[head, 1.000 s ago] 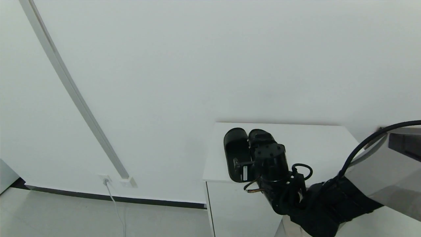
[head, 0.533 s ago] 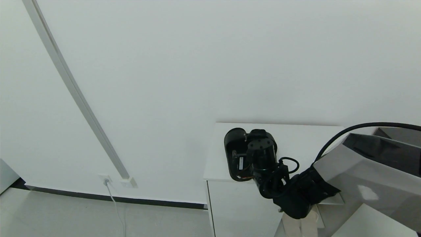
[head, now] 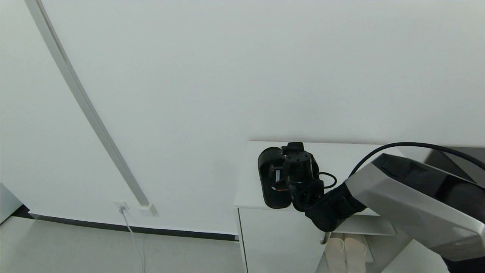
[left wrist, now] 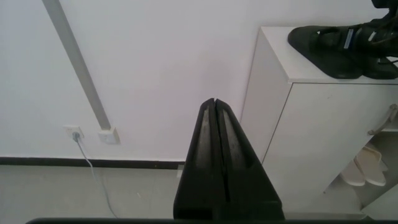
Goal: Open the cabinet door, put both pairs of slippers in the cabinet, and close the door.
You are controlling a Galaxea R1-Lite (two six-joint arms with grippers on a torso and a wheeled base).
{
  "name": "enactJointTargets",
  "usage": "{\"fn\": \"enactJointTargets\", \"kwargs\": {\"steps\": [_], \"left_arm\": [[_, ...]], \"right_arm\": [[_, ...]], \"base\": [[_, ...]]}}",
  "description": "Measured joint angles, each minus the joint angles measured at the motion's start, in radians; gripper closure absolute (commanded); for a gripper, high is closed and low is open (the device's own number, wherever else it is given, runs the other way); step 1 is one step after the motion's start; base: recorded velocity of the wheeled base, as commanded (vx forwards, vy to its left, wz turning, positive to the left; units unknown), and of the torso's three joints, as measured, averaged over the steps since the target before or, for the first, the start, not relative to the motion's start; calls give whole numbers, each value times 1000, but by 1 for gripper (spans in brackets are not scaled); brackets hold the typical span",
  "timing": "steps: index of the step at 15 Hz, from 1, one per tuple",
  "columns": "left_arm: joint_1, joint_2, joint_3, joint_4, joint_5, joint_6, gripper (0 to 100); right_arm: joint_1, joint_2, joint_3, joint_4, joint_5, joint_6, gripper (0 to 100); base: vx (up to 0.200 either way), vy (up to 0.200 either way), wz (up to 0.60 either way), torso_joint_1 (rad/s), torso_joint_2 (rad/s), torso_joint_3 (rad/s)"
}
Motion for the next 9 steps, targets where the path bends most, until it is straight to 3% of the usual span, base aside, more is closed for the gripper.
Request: {"fn": "enactJointTargets", "kwargs": {"steps": [5,6,9], "left_arm": [[0,0,0,0,0,0,100],[0,0,0,0,0,0,100],[0,0,0,0,0,0,100]], "right_arm": [[-18,52,-83,4,1,-19,0],[-17,57,-89,4,1,-20,100],[-19,69,-95,3,0,-20,100]], "base": [[0,0,0,0,0,0],[0,0,0,0,0,0],[0,0,0,0,0,0]]}}
